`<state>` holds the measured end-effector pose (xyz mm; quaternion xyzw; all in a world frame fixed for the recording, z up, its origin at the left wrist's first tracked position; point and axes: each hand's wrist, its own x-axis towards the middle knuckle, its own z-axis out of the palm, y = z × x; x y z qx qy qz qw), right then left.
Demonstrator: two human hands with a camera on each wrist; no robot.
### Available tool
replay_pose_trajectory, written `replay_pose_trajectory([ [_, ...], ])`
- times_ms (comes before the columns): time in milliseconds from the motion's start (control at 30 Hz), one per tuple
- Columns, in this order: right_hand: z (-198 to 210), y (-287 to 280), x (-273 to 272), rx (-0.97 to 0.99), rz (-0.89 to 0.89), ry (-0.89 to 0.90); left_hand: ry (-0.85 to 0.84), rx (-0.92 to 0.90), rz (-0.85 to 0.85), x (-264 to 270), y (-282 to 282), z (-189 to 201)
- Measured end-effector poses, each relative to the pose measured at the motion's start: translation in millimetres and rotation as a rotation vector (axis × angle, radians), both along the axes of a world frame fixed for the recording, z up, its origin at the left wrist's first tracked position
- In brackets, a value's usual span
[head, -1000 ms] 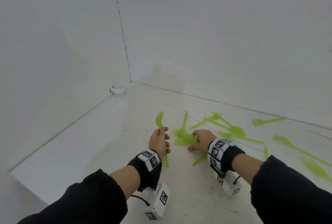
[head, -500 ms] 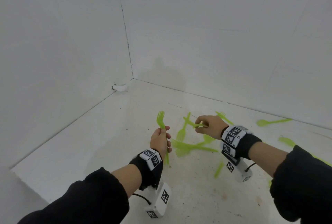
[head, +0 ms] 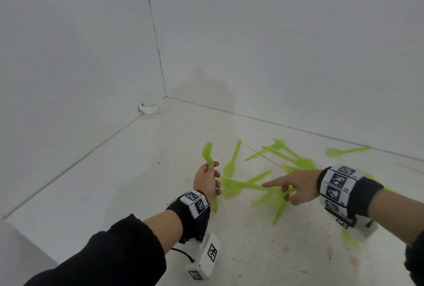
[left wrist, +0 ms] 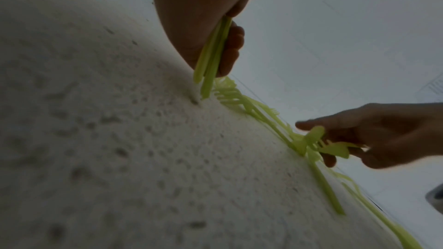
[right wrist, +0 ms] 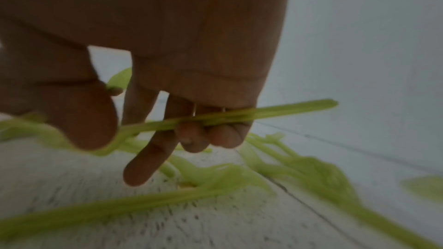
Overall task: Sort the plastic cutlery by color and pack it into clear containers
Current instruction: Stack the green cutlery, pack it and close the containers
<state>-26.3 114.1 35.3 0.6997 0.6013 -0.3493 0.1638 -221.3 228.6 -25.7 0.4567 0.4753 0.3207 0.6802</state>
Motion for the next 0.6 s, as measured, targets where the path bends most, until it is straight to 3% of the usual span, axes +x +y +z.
replay_pose_trajectory([
  [167,4.0,-9.7,9.9,0.187,-0.154,0.053,0.003,-0.001,-0.007,3.2,-2.0,-2.5],
  [267,-2.3,-7.1,18.0,0.289,-0.547,0.199,0.001,0.005,-0.017,5.7,-3.9,-3.3],
  [367,-14.1,0.1,20.1,0.433,-0.819,0.081,-0.001,0.007,-0.027,8.4,-5.1,-3.5],
  [600,-42.4,19.5,-16.8,0.244,-0.586,-0.266,-0.007,0.021,-0.076,17.8,-10.6,2.4],
])
